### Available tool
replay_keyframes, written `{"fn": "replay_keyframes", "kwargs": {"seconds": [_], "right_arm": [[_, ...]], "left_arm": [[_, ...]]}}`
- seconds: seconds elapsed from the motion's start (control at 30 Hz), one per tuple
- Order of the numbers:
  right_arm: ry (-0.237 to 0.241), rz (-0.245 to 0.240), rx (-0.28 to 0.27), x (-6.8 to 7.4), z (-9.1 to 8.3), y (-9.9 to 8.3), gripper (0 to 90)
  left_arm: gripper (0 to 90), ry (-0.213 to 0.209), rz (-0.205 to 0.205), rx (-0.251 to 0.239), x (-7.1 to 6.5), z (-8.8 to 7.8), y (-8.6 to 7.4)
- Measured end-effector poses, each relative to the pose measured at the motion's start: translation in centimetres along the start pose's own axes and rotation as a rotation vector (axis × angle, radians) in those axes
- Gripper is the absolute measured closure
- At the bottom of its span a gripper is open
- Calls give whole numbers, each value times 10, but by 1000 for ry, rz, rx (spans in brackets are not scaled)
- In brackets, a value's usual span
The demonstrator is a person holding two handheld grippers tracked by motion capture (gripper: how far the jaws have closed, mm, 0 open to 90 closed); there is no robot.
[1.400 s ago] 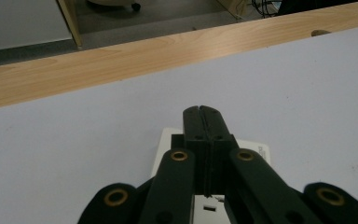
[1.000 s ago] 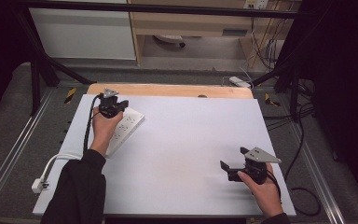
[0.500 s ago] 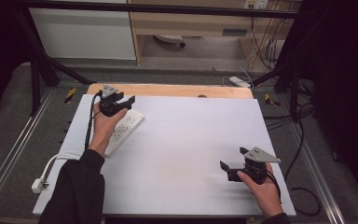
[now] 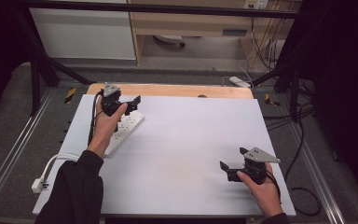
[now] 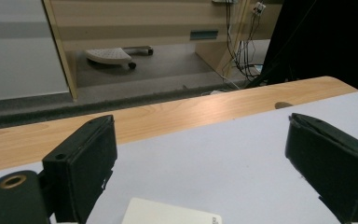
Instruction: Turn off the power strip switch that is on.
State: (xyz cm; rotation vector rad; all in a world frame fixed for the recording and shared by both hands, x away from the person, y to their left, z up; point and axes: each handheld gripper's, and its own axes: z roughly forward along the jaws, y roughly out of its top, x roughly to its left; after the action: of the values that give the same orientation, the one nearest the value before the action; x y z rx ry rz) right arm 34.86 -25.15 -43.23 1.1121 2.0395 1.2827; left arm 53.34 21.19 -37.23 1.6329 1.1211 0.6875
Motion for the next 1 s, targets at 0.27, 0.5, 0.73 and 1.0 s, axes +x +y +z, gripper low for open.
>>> {"fn": "replay_keyframes", "kwargs": {"seconds": [0.27, 0.5, 0.73, 1.0], "right_arm": [[3, 3, -1, 1, 1, 0, 29], [4, -1, 3, 2, 2, 1, 29], [5, 2, 2, 1, 3, 1, 26], [8, -1, -2, 2, 3, 1, 23]], "left_arm": [[82, -7, -27, 15, -3, -16, 6], [73, -2, -24, -4, 0, -33, 6], [72, -6, -23, -22, 1, -49, 5], [66, -26, -9, -19, -4, -64, 1]]}}
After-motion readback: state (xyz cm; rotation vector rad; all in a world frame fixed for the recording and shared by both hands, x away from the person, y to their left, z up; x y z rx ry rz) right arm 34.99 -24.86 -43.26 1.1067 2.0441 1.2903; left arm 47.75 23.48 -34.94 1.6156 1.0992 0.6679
